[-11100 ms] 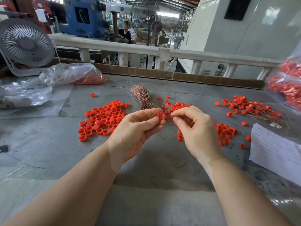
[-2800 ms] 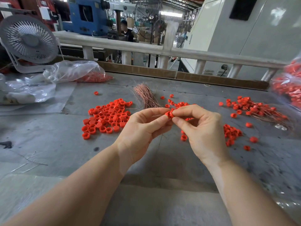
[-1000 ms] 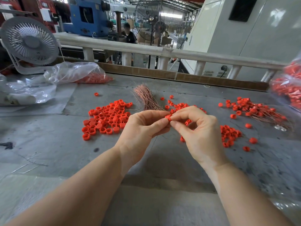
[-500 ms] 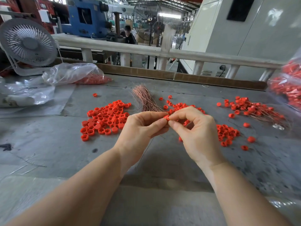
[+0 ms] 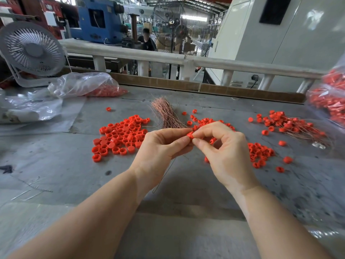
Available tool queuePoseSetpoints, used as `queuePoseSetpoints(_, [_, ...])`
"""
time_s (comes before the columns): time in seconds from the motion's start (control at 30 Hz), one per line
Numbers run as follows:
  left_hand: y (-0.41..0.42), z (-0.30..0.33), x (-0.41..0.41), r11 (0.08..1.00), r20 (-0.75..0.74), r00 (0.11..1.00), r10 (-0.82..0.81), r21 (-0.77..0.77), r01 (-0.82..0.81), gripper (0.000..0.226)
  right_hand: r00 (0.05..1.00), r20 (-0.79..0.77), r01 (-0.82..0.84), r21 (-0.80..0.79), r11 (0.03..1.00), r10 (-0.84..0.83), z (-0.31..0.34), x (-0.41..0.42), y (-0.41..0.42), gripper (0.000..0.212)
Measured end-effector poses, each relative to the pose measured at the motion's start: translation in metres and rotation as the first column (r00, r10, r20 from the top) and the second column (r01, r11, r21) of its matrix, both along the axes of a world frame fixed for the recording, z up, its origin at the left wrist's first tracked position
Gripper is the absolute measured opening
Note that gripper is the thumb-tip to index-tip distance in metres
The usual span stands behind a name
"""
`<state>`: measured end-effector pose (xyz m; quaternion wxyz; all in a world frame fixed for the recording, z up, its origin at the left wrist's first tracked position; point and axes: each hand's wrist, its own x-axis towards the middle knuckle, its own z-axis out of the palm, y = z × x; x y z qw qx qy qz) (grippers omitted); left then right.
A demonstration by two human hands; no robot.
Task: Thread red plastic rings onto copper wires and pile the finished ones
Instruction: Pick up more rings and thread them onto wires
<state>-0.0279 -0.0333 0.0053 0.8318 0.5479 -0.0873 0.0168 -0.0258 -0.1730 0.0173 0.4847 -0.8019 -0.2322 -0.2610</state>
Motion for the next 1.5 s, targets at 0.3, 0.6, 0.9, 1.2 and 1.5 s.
queuePoseSetpoints(0.3, [-0.001,0.0004,-0.0018,0.998,0.054,0.997,0.056,0.039,-0.058,0.017,0.999,-0.039,0.023,0.029,0.999,-0.021,0.0025,-0.0017,0.002,0.03])
queuePoseSetpoints(0.6, [-0.0032,0.0022,-0.0037,0.995,0.065,0.994,0.088,0.04,-0.091,0.013,0.999,0.028,0.035,-0.007,0.999,-0.035,-0.0025,-0.0005,0.0021,0.011])
queuePoseSetpoints(0.9, [-0.0022,0.0005,-0.003,0.994,0.056,0.994,0.091,0.048,-0.094,0.019,0.996,0.06,0.071,-0.1,0.992,-0.065,0.0012,-0.0038,0.0059,0.009])
queuePoseSetpoints(1.2, [-0.0017,0.0006,-0.0041,0.994,-0.011,0.997,0.074,0.082,-0.072,0.024,0.988,0.108,0.122,-0.102,0.987,-0.111,-0.0036,-0.004,0.0071,0.013])
queuePoseSetpoints(1.5, [-0.002,0.009,-0.0093,0.989,-0.095,0.995,0.009,0.147,0.005,0.02,0.944,0.265,0.247,-0.174,0.953,-0.196,-0.0042,-0.0026,0.0018,0.007])
